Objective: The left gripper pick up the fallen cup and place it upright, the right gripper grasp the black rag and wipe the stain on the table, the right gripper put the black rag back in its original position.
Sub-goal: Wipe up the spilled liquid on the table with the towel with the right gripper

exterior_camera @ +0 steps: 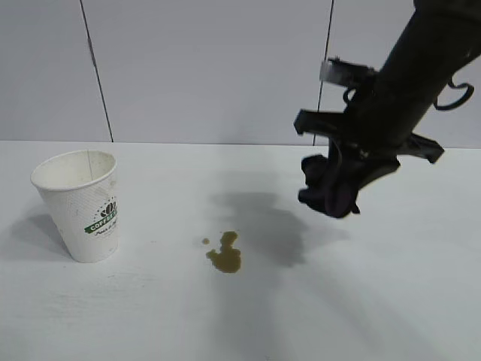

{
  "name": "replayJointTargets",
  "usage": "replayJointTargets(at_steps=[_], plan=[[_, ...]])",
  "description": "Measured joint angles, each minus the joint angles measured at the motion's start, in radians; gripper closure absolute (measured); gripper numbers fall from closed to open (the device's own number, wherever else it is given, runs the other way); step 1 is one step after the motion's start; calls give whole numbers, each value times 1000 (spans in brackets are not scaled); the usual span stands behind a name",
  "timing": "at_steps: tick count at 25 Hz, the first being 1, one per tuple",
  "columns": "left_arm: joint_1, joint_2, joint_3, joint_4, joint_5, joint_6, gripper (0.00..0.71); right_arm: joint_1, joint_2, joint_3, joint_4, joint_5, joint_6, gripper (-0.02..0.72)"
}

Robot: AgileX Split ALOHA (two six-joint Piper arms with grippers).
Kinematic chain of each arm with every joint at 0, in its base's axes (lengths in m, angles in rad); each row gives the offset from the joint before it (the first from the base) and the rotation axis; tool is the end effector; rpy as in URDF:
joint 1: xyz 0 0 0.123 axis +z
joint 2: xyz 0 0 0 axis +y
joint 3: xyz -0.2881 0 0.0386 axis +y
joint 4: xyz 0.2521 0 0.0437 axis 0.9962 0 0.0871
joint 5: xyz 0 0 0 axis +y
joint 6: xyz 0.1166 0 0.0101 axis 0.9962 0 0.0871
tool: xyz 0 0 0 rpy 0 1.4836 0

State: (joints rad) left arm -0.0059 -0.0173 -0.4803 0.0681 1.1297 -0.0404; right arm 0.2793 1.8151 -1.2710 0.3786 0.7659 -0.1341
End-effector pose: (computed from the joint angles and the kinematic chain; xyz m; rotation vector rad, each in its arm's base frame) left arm 0.0119 0.0071 0.2548 -0.0424 2.1137 0.0549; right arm 0.3645 0.1358 0.1952 -0.2570 2.7721 0.4686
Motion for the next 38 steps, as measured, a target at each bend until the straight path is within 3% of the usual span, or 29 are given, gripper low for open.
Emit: replayJointTargets(at_steps=[4, 10, 17, 28, 33, 38], plan=[[0, 0, 0, 0, 0, 0, 21, 95, -23, -4, 38, -40, -16, 579], [0, 0, 0, 0, 0, 0, 21, 265, 17, -4, 47, -179, -16, 579], [0, 0, 0, 0, 0, 0, 21, 319, 159, -4, 63, -331, 26, 579], [0, 0, 0, 0, 0, 0, 21, 327, 288, -4, 66, -358, 55, 579], [0, 0, 0, 0, 0, 0, 21, 327, 288, -9, -33, -339, 57, 579], [0, 0, 0, 0, 0, 0, 21, 291, 283, -14, -116, -266, 82, 579]])
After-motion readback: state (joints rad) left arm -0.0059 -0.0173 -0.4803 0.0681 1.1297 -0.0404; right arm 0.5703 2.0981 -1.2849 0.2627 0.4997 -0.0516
